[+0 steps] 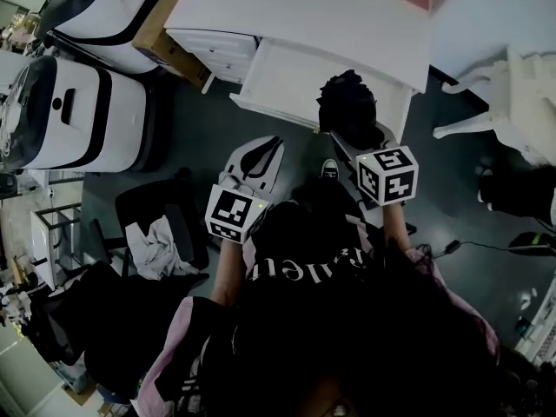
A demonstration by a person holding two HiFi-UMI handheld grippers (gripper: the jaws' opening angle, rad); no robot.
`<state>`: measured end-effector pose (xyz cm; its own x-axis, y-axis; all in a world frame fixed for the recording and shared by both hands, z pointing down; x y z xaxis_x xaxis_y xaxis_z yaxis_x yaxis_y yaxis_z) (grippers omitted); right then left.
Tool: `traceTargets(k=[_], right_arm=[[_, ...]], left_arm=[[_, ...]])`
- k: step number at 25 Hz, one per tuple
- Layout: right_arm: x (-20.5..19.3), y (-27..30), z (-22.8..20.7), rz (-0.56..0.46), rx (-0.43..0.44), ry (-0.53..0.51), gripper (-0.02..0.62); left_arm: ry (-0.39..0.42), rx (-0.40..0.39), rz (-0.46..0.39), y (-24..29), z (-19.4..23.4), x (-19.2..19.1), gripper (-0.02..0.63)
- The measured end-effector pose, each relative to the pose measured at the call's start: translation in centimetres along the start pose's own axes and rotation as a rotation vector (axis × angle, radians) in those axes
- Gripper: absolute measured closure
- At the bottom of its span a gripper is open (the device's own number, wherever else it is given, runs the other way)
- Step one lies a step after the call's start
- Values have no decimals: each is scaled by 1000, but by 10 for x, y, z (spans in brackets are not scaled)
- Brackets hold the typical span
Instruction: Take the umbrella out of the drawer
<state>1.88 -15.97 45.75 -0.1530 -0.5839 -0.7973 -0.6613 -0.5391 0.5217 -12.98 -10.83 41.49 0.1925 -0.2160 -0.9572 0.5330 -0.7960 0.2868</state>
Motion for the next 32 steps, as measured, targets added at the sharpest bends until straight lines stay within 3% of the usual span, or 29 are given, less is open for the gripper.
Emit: traceTargets(k=[6,11,14,23,32], right_arm=[[-22,-25,63,-37,-28,16,321],[-35,-39,99,-53,-33,16,321],[-43,-51,111,-53,-38,21,321],[-52,-74,115,-60,-29,25,321],[-82,-132,108,-57,15,3,321]], left_arm=[[83,-67,-6,-57,-19,-16,588],[32,-103,-56,-85,-29,-18,588],[41,-132,-71,-92,-42,-16,588],[-10,-178,-116,-91,-75,2,588],[-54,-111,-119,-92,-131,19,588]])
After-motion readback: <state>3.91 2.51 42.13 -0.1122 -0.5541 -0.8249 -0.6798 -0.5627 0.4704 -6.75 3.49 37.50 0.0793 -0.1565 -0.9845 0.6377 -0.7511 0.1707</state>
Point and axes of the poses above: the fingertips, and each gripper's own axes: y forward along the fingers, z to its left, x out of its top, the point moved 2 cm from there along -y, backward along the fingers, and after that the axes turned 9 degrees about x, right-handed, at the moved point
